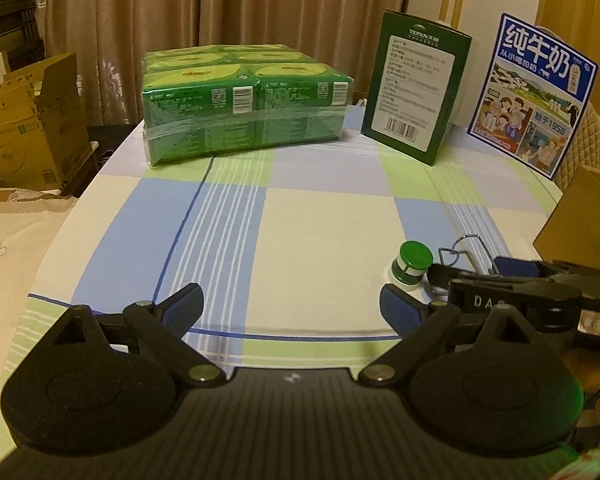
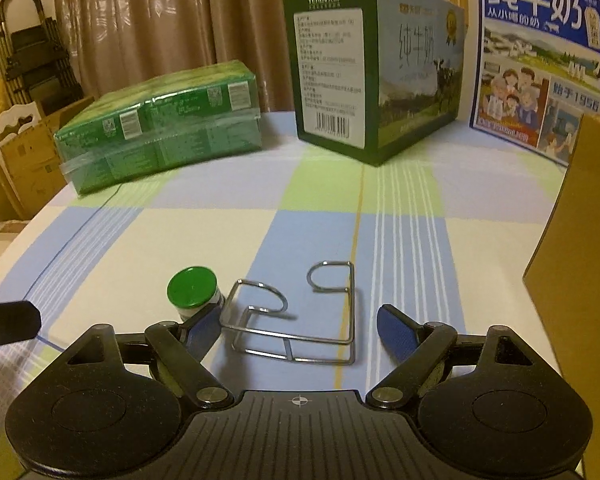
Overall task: Organize rigid objects
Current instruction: 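Move both open tools back over the green jar and wire holder, then grasp the green-capped jar with the left tool while the right tool grasps the wire holder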
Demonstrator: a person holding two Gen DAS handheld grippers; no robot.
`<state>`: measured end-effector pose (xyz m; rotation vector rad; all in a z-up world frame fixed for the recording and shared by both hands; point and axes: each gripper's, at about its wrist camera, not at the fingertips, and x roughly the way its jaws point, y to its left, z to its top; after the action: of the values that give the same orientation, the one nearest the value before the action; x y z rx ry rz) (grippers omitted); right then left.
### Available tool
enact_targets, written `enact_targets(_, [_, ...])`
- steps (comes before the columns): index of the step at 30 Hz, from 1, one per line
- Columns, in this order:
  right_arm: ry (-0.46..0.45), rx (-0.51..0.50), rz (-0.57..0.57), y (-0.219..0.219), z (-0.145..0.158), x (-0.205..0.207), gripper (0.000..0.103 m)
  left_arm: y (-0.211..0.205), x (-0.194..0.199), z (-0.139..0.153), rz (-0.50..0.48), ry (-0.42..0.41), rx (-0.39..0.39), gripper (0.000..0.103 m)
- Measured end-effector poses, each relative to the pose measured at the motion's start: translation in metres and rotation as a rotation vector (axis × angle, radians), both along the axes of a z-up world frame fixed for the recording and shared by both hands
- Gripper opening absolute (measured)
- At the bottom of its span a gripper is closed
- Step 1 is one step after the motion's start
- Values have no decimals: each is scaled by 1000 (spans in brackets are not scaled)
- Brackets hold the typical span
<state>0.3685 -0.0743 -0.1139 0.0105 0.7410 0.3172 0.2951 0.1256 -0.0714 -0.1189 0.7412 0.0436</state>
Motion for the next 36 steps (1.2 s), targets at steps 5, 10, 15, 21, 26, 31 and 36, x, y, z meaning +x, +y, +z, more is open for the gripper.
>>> enact_targets(5, [10, 2, -7, -4, -2, 3, 66, -5, 0, -1, -15, 3, 1, 93])
enact_targets(10, [-7, -18, -11, -10, -1, -1, 65, -7, 1, -1, -38, -4, -8, 93])
enact_targets(15, [-3, -34, -13, -21, 4, -7, 65, -18, 2, 1, -102, -21, 17, 93])
enact_targets(21, [8, -17, -26, -39, 21, -17, 65, -41, 9, -6, -210, -27, 51, 91])
enact_targets(26, [16, 1, -22, -50, 37, -31, 65, -58, 23, -18, -251, -42, 58, 79])
enact_targets(31, [7, 13, -32, -61, 47, -35, 65, -71, 36, -28, -273, -52, 63, 64])
enact_targets(36, [37, 30, -46, -69, 42, -30, 65, -73, 47, -34, -270, -72, 69, 51])
